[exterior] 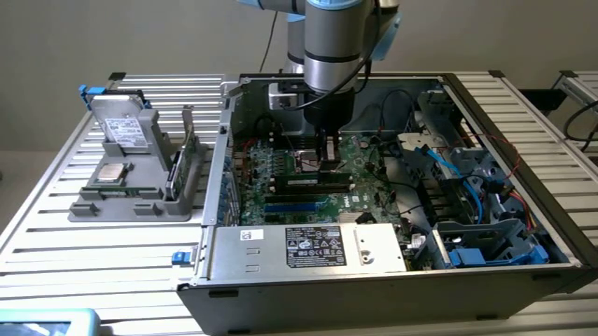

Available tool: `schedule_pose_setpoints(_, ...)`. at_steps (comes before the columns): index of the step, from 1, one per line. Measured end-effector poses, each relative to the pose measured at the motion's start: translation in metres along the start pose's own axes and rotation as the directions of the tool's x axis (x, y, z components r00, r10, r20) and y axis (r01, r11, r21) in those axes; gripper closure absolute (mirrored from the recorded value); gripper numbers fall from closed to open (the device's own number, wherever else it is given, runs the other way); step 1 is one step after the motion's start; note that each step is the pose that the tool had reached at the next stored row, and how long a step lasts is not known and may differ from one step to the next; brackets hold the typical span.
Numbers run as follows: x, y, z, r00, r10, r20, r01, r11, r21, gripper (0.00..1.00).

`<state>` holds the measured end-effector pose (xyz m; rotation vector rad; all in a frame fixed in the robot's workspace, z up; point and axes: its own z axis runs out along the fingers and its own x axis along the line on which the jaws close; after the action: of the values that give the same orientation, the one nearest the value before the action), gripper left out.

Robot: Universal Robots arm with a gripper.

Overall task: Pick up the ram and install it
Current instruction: 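Insert the ram into the slot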

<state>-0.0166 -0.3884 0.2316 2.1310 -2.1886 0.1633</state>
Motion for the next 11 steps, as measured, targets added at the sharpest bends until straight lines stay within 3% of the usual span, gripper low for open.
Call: schedule_pose_setpoints(11, 0.0001, 0.0007, 0.0018, 1.0000, -0.001, -0.0002, 0.001, 1.0000, 0.0007, 0.87)
